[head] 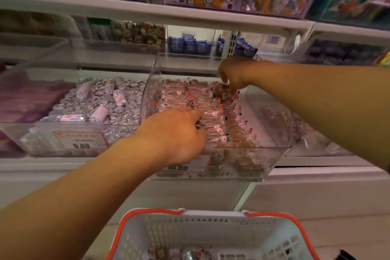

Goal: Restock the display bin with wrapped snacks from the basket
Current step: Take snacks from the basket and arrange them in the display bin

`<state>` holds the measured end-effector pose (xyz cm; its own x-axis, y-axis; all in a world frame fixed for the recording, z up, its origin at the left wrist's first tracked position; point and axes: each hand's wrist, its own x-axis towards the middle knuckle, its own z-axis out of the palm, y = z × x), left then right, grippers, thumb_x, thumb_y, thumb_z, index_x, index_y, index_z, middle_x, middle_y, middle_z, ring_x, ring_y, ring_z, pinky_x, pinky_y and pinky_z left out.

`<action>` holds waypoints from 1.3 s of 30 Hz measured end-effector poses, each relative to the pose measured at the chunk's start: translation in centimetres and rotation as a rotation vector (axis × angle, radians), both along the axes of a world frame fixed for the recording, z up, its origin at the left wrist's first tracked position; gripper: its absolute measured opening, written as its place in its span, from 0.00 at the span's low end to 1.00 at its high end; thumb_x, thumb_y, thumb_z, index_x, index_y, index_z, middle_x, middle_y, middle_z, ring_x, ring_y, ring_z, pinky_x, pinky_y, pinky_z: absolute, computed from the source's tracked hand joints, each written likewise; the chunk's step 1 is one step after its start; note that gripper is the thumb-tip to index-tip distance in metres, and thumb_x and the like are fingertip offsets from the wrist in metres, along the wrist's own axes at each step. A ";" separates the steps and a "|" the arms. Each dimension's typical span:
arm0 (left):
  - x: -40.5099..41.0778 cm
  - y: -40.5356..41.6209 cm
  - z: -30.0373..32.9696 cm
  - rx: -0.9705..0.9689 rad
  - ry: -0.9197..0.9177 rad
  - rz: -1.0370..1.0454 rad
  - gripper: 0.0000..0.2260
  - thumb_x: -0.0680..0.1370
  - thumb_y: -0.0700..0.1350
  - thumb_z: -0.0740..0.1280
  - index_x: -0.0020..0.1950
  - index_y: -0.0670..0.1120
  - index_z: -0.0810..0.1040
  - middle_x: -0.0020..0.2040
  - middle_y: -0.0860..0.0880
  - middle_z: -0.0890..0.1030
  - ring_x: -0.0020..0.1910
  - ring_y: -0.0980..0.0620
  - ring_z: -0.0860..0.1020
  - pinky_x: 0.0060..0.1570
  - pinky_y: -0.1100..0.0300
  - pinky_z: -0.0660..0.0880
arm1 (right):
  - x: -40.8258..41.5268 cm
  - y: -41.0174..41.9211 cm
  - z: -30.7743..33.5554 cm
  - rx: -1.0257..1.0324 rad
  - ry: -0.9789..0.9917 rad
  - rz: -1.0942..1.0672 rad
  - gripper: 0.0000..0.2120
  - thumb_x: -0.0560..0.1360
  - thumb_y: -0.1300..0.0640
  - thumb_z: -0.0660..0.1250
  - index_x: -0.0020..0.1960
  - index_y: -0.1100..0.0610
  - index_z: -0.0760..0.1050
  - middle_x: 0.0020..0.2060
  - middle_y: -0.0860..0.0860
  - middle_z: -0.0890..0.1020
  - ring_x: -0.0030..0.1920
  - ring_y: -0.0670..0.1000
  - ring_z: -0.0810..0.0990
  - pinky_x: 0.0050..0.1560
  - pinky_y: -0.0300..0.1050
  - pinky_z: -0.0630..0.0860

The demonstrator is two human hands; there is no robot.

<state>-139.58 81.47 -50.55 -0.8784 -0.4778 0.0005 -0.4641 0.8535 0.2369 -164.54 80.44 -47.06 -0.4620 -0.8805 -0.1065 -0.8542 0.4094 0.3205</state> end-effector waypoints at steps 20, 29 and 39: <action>1.7 0.9 0.7 -0.237 0.457 -0.092 0.09 0.79 0.52 0.62 0.49 0.50 0.79 0.45 0.53 0.80 0.43 0.53 0.78 0.44 0.54 0.77 | 4.8 4.8 1.2 -0.139 0.099 0.107 0.08 0.73 0.68 0.70 0.50 0.61 0.76 0.40 0.55 0.76 0.41 0.57 0.78 0.43 0.50 0.77; 5.4 5.6 -9.0 -0.221 0.007 -0.472 0.09 0.73 0.51 0.64 0.35 0.49 0.73 0.37 0.48 0.80 0.37 0.44 0.79 0.34 0.57 0.72 | 17.3 21.4 -17.2 -1.422 -0.396 0.088 0.06 0.78 0.55 0.66 0.43 0.53 0.77 0.35 0.44 0.75 0.34 0.43 0.70 0.39 0.36 0.70; 11.9 10.7 -35.5 0.807 -0.464 0.584 0.42 0.73 0.59 0.73 0.78 0.42 0.58 0.74 0.40 0.66 0.69 0.40 0.70 0.65 0.50 0.72 | 20.9 27.4 -41.1 -0.148 -1.187 -0.918 0.58 0.63 0.49 0.83 0.80 0.55 0.49 0.78 0.60 0.53 0.74 0.64 0.62 0.70 0.55 0.69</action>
<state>-127.64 92.15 -86.06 -0.3506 -0.5313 -0.7712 -0.9346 0.1454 0.3246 -143.60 107.80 -88.18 -0.5541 -0.3774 -0.7420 -0.0163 0.8961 -0.4436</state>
